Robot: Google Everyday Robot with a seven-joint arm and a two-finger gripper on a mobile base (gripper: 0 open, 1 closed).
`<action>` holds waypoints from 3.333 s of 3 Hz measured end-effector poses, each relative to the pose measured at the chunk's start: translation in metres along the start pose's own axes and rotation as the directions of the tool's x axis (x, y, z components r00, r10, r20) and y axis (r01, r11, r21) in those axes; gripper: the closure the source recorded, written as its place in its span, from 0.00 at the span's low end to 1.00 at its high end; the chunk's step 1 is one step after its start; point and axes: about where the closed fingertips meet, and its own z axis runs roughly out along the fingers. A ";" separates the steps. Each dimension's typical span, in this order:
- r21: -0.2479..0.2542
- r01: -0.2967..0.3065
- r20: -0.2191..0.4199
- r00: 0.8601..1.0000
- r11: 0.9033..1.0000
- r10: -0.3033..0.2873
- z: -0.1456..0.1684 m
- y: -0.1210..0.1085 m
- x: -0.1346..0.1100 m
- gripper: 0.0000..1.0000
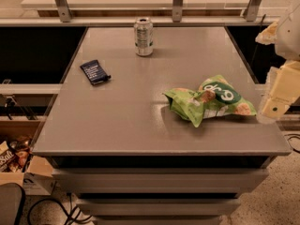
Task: Move green rice chip bag near rxbar blueberry
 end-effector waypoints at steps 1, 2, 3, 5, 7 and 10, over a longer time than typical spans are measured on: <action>0.000 0.000 0.000 1.000 1.000 0.000 0.000 0.000 0.000 0.00; -0.026 0.028 0.020 0.999 0.999 -0.028 0.006 -0.005 -0.006 0.00; -0.086 0.091 0.044 0.995 0.992 -0.087 0.030 -0.010 -0.017 0.00; -0.175 0.241 0.091 0.969 0.955 -0.228 0.087 -0.013 -0.025 0.00; -0.210 0.377 0.134 0.925 0.902 -0.355 0.127 -0.014 -0.035 0.41; -0.159 0.414 0.125 0.909 0.896 -0.398 0.128 -0.050 -0.039 1.00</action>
Offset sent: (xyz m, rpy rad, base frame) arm 0.0158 0.0106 -0.0126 0.0357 0.0606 0.0852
